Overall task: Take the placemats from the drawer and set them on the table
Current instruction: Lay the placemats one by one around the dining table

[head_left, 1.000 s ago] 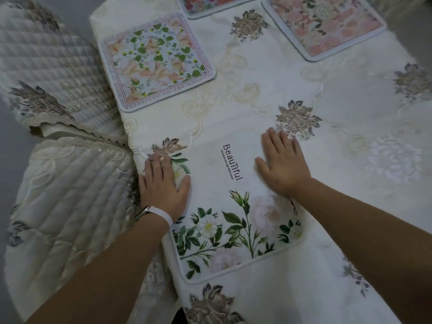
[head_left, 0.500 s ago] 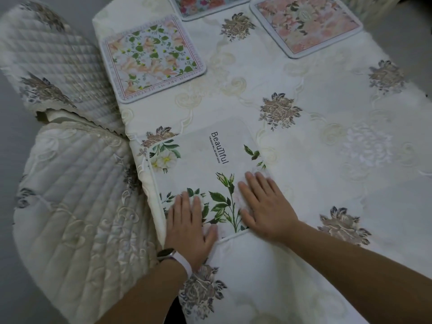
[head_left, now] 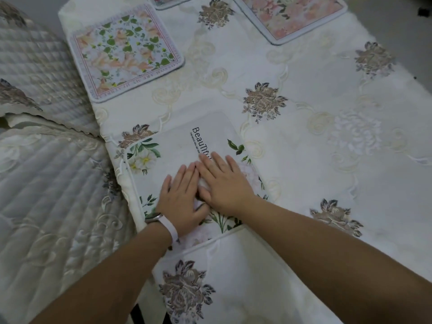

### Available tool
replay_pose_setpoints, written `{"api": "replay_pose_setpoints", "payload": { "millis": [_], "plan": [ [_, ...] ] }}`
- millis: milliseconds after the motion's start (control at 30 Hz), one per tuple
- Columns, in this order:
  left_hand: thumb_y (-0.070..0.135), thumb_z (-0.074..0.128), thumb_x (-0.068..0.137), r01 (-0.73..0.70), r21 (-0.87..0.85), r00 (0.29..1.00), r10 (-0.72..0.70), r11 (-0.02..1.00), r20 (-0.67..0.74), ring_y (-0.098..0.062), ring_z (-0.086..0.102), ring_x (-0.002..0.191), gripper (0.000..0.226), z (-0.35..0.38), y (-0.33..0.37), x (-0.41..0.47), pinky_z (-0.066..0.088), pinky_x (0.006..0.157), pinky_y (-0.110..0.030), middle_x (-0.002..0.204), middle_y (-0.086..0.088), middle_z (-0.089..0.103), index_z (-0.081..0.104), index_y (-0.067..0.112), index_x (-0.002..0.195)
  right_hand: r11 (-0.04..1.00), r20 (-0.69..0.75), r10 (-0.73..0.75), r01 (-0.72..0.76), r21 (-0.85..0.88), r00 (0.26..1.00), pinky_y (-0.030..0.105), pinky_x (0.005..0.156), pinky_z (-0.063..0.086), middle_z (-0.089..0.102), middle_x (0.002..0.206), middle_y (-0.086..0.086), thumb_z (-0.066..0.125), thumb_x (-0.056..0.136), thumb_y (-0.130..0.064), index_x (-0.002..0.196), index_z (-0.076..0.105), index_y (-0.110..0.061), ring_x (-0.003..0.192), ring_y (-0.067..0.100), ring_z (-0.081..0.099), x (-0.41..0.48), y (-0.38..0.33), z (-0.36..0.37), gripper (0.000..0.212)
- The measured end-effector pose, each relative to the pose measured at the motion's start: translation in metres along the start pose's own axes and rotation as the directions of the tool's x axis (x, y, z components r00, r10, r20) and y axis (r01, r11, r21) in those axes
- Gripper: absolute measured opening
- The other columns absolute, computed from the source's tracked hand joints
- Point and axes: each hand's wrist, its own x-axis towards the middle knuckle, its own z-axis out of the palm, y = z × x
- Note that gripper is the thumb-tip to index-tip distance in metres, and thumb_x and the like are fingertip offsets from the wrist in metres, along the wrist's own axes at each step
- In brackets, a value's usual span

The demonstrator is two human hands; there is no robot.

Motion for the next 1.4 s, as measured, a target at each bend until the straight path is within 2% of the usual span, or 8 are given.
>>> {"api": "replay_pose_setpoints", "payload": {
  "millis": [200, 300, 500, 967, 1033, 1100, 1200, 1400],
  "plan": [
    [0.063, 0.018, 0.091, 0.169, -0.005, 0.985, -0.169, 0.986, -0.012, -0.016, -0.011, 0.149, 0.072, -0.013, -0.012, 0.032, -0.004, 0.118, -0.045, 0.164, 0.005, -0.007, 0.001, 0.034, 0.155, 0.989, -0.025, 0.147, -0.146, 0.009, 0.989, 0.048, 0.122, -0.002, -0.003, 0.166, -0.002, 0.015, 0.099, -0.053, 0.158, 0.005, -0.027, 0.152, 0.023, -0.005, 0.035, 0.012, -0.013, 0.065],
    [0.065, 0.019, 0.093, 0.331, -0.062, 0.942, -0.333, 0.942, -0.031, -0.017, -0.012, 0.149, 0.072, -0.013, -0.02, 0.031, -0.003, 0.119, -0.046, 0.164, 0.004, -0.009, 0.0, 0.033, 0.155, 0.977, -0.048, 0.211, -0.209, 0.049, 0.976, 0.047, 0.122, -0.001, -0.005, 0.166, 0.004, 0.016, 0.098, -0.054, 0.158, 0.003, -0.022, 0.152, 0.024, -0.006, 0.034, 0.023, -0.016, 0.07],
    [0.061, 0.019, 0.093, 0.448, -0.105, 0.891, -0.454, 0.888, -0.03, -0.02, -0.007, 0.15, 0.075, -0.007, -0.035, -0.007, 0.002, 0.119, -0.048, 0.164, -0.001, -0.004, 0.001, 0.024, 0.156, 0.958, -0.031, 0.277, -0.273, 0.085, 0.96, 0.042, 0.122, 0.001, -0.004, 0.165, 0.012, 0.021, 0.098, -0.053, 0.157, 0.001, -0.009, 0.152, 0.027, -0.003, -0.003, 0.05, -0.018, 0.076],
    [0.065, -0.002, 0.077, 0.469, -0.088, 0.879, -0.456, 0.879, 0.138, -0.024, 0.003, 0.15, 0.089, 0.005, 0.023, -0.148, 0.011, 0.119, -0.048, 0.164, -0.002, 0.003, 0.011, 0.024, 0.156, 0.982, 0.144, 0.184, -0.188, 0.018, 0.972, 0.041, 0.12, -0.009, -0.023, 0.159, -0.003, 0.016, 0.099, -0.056, 0.156, -0.01, -0.019, 0.151, 0.017, -0.015, -0.149, 0.05, -0.006, 0.073],
    [0.065, 0.007, 0.074, 0.46, -0.14, 0.885, -0.44, 0.877, 0.153, -0.026, 0.014, 0.147, 0.091, -0.003, 0.028, -0.156, 0.018, 0.117, -0.048, 0.161, -0.004, 0.018, 0.026, 0.024, 0.153, 0.978, 0.192, 0.19, -0.203, 0.053, 0.963, 0.044, 0.121, 0.0, -0.015, 0.163, -0.003, 0.025, 0.099, -0.054, 0.157, -0.002, -0.019, 0.152, 0.02, -0.007, -0.15, 0.049, -0.016, 0.073],
    [0.064, 0.016, 0.077, 0.448, -0.241, 0.894, -0.426, 0.861, 0.139, -0.025, 0.026, 0.142, 0.086, -0.012, 0.033, -0.164, 0.025, 0.115, -0.044, 0.155, -0.004, 0.032, 0.036, 0.021, 0.149, 0.977, 0.177, 0.183, -0.199, 0.075, 0.967, 0.045, 0.119, 0.02, 0.013, 0.164, 0.001, 0.023, 0.094, -0.054, 0.154, 0.024, -0.016, 0.149, 0.024, 0.016, -0.148, 0.046, -0.03, 0.071],
    [0.053, 0.034, 0.084, 0.403, -0.338, 0.91, -0.41, 0.85, 0.056, -0.023, 0.038, 0.135, 0.072, -0.027, 0.039, -0.176, 0.033, 0.111, -0.039, 0.148, -0.005, 0.043, 0.044, 0.016, 0.144, 0.982, 0.041, 0.161, -0.164, 0.094, 0.986, 0.038, 0.092, 0.043, 0.053, 0.127, 0.003, 0.019, 0.083, -0.054, 0.123, 0.056, -0.014, 0.118, 0.025, 0.051, -0.146, 0.039, -0.05, 0.068],
    [0.049, 0.036, 0.082, 0.217, -0.282, 0.945, -0.274, 0.935, -0.181, -0.029, 0.059, 0.115, 0.063, -0.063, 0.044, -0.189, 0.048, 0.095, -0.043, 0.124, -0.007, 0.064, 0.064, 0.011, 0.125, 0.991, -0.037, 0.115, -0.112, 0.079, 0.993, 0.038, 0.086, 0.047, 0.06, 0.12, 0.003, 0.042, 0.097, -0.04, 0.124, 0.056, -0.016, 0.106, 0.025, 0.055, -0.167, 0.006, -0.08, 0.038]
  ]
}}
